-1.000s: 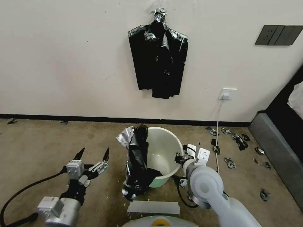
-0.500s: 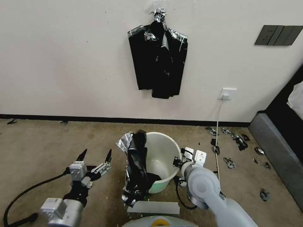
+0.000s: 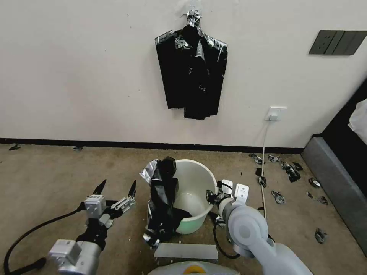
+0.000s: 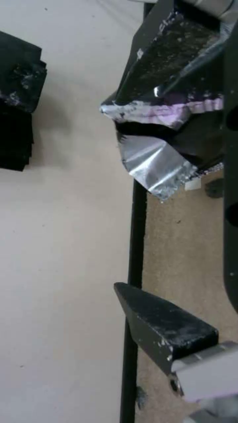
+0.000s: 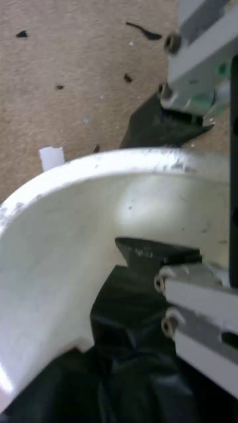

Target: Place a trash bag onto the trash bin.

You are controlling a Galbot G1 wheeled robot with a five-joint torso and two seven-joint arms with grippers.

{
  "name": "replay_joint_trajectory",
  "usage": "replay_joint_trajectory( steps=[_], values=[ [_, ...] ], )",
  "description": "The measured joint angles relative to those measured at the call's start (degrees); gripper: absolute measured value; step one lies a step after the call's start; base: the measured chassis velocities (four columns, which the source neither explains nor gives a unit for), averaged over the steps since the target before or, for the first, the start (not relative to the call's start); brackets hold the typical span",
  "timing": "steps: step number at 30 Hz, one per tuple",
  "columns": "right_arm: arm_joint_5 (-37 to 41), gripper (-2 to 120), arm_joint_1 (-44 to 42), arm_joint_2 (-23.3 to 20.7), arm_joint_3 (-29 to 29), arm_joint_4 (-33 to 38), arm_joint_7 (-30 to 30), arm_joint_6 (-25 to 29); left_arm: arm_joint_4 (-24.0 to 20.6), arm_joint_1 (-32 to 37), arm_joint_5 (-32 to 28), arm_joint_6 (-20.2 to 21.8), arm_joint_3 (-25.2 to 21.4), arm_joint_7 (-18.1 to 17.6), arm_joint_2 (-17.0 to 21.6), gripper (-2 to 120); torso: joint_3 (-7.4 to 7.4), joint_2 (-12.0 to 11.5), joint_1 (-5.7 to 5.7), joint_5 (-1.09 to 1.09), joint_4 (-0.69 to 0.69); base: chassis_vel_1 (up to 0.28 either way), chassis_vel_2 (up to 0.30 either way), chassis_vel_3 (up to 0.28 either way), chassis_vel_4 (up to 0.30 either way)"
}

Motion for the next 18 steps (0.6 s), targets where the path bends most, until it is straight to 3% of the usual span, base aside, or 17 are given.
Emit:
replay_joint_trajectory(
  steps=[6,9,10,12,14,16,18],
  values=[
    [-5.12,73,-0.07,-0.16,-0.37,0.93,-1.17,1.00,-0.36,0.10,-0.28,0.03,-0.69,-0.02,-0.16,100,0.00,0.00,0.00,0.00,0.00,0.000,0.000,0.000,0.000],
    [-18.05,87,0.74,-1.74,-0.49,2.99,-12.54,4.11,-1.02,-0.18,-1.78,0.03,-2.47,-0.35,-0.83,100,0.00,0.00,0.00,0.01,-0.01,0.000,0.000,0.000,0.000],
    [-18.05,87,0.74,-1.74,-0.49,2.99,-12.54,4.11,-1.02,-0.18,-1.78,0.03,-2.47,-0.35,-0.83,100,0.00,0.00,0.00,0.01,-0.01,0.000,0.000,0.000,0.000],
    [-21.13,96,2.22,-4.22,-0.43,5.35,-22.67,5.53,-1.76,-0.72,-2.45,0.64,-4.60,-1.95,-1.67,100,0.00,0.00,0.00,0.00,-0.01,0.000,0.000,0.000,0.000],
    [-18.48,100,4.26,-6.39,-1.72,7.22,-27.37,5.79,-2.29,-0.93,-2.82,1.74,-6.12,-3.69,-2.12,100,0.00,0.00,0.00,-0.01,0.00,0.000,0.000,0.000,0.000],
    [-15.22,100,5.20,-7.14,-2.71,8.27,-27.74,5.49,-2.44,-0.97,-3.02,2.25,-6.54,-4.27,-2.08,100,0.00,0.00,0.00,0.00,0.01,0.000,0.000,0.000,0.000],
    [-3.16,100,9.53,-7.14,-6.14,11.96,-22.17,1.40,-2.80,-1.24,-3.27,3.04,-7.32,-4.83,-1.28,100,0.00,0.00,0.00,-0.02,-0.03,0.000,0.000,0.000,0.000]
  ],
)
